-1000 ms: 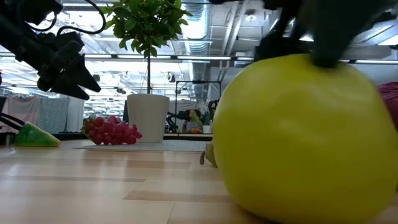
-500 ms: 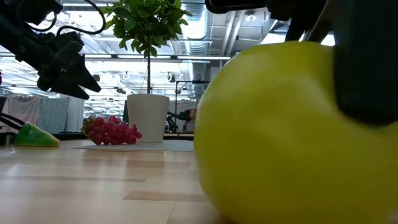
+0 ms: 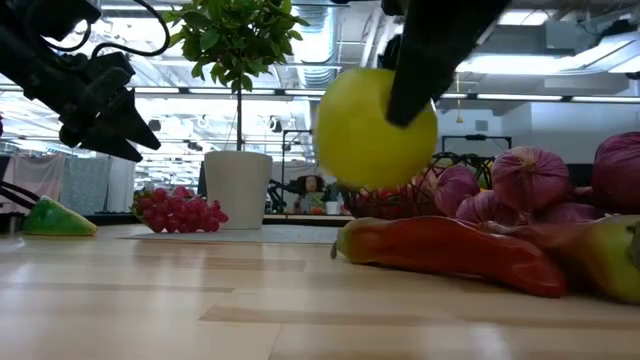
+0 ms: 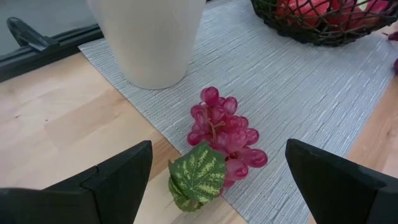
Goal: Build produce basket
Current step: Put the green apple into the wire basket
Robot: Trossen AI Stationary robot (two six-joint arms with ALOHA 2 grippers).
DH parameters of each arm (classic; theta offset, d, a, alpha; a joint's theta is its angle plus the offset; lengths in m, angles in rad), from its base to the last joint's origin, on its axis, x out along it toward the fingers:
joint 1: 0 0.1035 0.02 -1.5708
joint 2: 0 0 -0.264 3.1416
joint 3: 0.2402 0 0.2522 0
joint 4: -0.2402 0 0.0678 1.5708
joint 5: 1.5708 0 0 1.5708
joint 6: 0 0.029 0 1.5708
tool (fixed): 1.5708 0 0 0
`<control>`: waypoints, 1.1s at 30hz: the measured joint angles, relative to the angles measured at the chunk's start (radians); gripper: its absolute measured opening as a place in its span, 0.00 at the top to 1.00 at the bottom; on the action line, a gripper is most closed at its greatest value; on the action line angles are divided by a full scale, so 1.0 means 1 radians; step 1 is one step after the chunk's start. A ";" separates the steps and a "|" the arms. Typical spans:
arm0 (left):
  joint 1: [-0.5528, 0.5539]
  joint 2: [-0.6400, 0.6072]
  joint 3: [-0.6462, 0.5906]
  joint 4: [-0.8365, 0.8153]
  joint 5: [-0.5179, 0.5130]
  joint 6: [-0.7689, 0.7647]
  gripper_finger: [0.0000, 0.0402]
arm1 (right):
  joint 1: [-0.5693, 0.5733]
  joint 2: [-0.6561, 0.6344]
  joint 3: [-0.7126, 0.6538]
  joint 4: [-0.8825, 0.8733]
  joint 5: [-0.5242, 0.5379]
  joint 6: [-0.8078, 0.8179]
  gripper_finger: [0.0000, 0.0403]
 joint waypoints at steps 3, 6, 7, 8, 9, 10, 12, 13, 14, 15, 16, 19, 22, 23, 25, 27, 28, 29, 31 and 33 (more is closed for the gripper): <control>0.000 0.000 0.000 0.000 0.000 0.000 0.12 | -0.050 -0.064 0.000 -0.085 0.039 -0.039 0.16; 0.000 0.000 0.000 -0.001 0.000 0.000 0.12 | -0.111 -0.147 0.001 -0.172 0.072 -0.089 0.16; 0.000 0.000 0.000 -0.001 0.000 0.000 0.12 | -0.135 -0.171 0.002 -0.202 0.092 -0.103 0.16; 0.000 0.000 0.000 -0.001 0.000 0.000 0.12 | -0.160 -0.197 0.002 -0.230 0.109 -0.116 0.16; 0.000 0.000 0.000 -0.001 0.000 0.000 0.12 | -0.188 -0.221 0.002 -0.257 0.122 -0.130 0.16; 0.000 0.000 0.000 -0.001 0.000 0.000 0.12 | -0.219 -0.244 0.002 -0.274 0.130 -0.148 0.16; 0.000 0.000 0.000 -0.004 0.000 0.000 0.12 | -0.284 -0.296 0.002 -0.283 0.138 -0.190 0.15; 0.000 0.000 0.000 -0.007 0.001 0.000 0.12 | -0.318 -0.320 0.002 -0.283 0.146 -0.216 0.15; 0.000 0.000 0.000 -0.007 0.005 0.000 0.12 | -0.355 -0.345 0.002 -0.281 0.149 -0.240 0.15; 0.000 0.000 0.000 -0.006 0.008 0.000 0.12 | -0.393 -0.365 0.002 -0.280 0.149 -0.261 0.15; 0.000 0.000 0.000 -0.007 0.010 0.000 0.12 | -0.433 -0.381 0.002 -0.278 0.149 -0.278 0.15; 0.000 0.000 0.000 -0.006 0.019 0.000 0.12 | -0.553 -0.414 0.002 -0.278 0.148 -0.322 0.15; 0.000 0.000 0.000 -0.006 0.025 0.001 0.12 | -0.664 -0.424 0.002 -0.273 0.148 -0.371 0.15; 0.000 0.000 0.000 -0.006 0.024 0.001 0.12 | -0.699 -0.420 0.002 -0.273 0.147 -0.389 0.15; 0.000 0.000 0.000 -0.006 0.025 0.001 0.12 | -0.764 -0.414 0.002 -0.272 0.142 -0.409 0.14; 0.000 0.000 0.000 -0.007 0.024 0.000 0.12 | -0.813 -0.388 0.005 -0.257 0.127 -0.424 0.14; 0.000 0.000 0.000 -0.010 0.025 -0.001 0.12 | -0.833 -0.375 0.003 -0.253 0.106 -0.430 0.14; 0.000 0.000 0.000 -0.016 0.024 -0.006 0.12 | -0.856 -0.361 0.001 -0.261 0.080 -0.442 0.14; 0.000 0.000 0.000 -0.031 0.025 -0.010 0.12 | -0.874 -0.336 0.001 -0.244 0.040 -0.472 0.14; 0.000 0.000 0.000 -0.045 0.028 -0.013 0.12 | -0.890 -0.302 0.005 -0.220 0.017 -0.498 0.14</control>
